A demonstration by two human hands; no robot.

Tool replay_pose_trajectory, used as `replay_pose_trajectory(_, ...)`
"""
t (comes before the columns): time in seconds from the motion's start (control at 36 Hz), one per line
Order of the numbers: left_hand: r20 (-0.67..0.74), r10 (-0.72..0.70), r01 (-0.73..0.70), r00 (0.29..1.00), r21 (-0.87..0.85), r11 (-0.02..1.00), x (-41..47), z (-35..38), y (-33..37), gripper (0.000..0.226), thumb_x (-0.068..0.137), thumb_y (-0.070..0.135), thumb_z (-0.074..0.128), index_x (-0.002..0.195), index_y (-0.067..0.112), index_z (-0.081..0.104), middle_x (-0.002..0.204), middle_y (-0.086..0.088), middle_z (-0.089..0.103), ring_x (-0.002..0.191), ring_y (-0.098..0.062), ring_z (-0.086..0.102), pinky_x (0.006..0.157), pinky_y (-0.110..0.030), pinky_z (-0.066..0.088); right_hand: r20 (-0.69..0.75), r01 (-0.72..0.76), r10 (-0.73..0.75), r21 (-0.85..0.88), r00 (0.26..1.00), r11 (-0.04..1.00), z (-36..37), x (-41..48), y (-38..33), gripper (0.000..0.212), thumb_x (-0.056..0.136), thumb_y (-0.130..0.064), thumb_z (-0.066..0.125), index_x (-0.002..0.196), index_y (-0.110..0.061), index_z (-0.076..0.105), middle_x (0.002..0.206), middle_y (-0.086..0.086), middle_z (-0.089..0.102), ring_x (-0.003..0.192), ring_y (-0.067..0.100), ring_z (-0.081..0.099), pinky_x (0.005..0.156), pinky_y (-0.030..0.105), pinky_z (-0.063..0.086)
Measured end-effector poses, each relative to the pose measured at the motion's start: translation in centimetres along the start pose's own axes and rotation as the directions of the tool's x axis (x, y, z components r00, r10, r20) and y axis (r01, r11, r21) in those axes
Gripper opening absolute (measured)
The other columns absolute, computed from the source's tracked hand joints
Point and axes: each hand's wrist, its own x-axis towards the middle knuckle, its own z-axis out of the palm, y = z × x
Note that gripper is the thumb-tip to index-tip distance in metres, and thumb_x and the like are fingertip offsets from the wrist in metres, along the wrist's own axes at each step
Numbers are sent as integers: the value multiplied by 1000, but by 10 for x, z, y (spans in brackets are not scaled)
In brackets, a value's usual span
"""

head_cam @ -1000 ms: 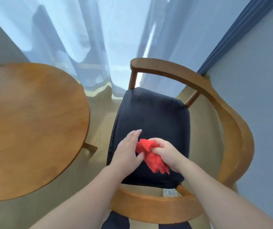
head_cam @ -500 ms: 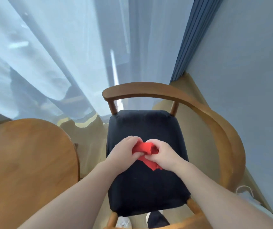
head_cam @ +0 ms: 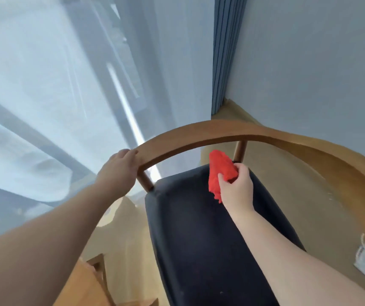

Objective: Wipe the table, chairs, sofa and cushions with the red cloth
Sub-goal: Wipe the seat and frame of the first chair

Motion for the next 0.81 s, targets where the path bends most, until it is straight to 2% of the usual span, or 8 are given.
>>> replay_pose_trajectory(0.08,52,47,-46,998,-9,999,33,6,-1,37,100,32,29,134,23,37,135,-1,45,119,-26,44,93,-38,36,-169,-68,77,57,983,996,9,26,4,28,89,-19,64,105,-27,43,106,-2,57,90,30,66,76,46,58)
replay_pose_trajectory(0.19,162,13,-6,987,-40,999,61,16,-1,44,102,29,31,143,14,28,129,-15,51,103,-31,50,82,-34,36,-386,-26,48,63,921,998,10,51,3,35,87,-12,63,117,-24,48,109,-10,53,104,21,59,85,25,45)
replay_pose_trajectory(0.25,191,19,-4,981,-77,997,67,18,-4,46,102,32,30,145,16,26,127,-14,53,95,-27,48,79,-32,34,-450,-36,71,86,890,996,13,59,1,41,88,-11,61,126,-21,50,115,-7,55,109,20,57,89,24,41)
replay_pose_trajectory(0.36,168,133,-114,977,-122,986,66,22,-11,29,101,32,30,123,16,41,105,-10,56,85,-26,52,73,-34,35,-448,-35,105,162,888,986,30,68,-6,42,90,-11,61,130,-18,51,111,-10,54,108,13,56,92,17,42)
replay_pose_trajectory(0.42,157,164,-145,974,-125,981,66,22,-12,19,100,32,30,109,20,42,94,-6,54,82,-27,54,71,-35,36,-454,-9,121,242,883,970,42,70,-10,39,90,-8,62,127,-14,53,100,-17,54,88,-10,57,70,-5,37)
replay_pose_trajectory(0.47,142,175,-160,974,-114,981,68,22,-12,18,100,32,30,106,20,42,93,-4,53,81,-25,52,72,-35,36,-459,30,119,305,880,952,51,71,-11,34,89,-4,61,121,-11,55,89,-23,50,70,-25,52,51,-9,31)
replay_pose_trajectory(0.67,105,187,-177,977,-97,979,68,25,-12,22,101,34,27,105,17,42,93,-3,52,80,-24,51,71,-34,34,-385,69,70,335,920,940,80,60,-6,22,90,-6,62,101,-23,54,84,-20,57,72,-26,53,53,-7,35)
replay_pose_trajectory(0.81,98,204,-194,974,-101,976,66,25,-14,22,101,33,27,105,17,42,90,-3,51,79,-23,49,70,-33,32,-356,27,104,345,928,938,99,54,-4,28,90,-14,63,117,-22,57,97,-15,63,86,-7,60,67,-6,39)
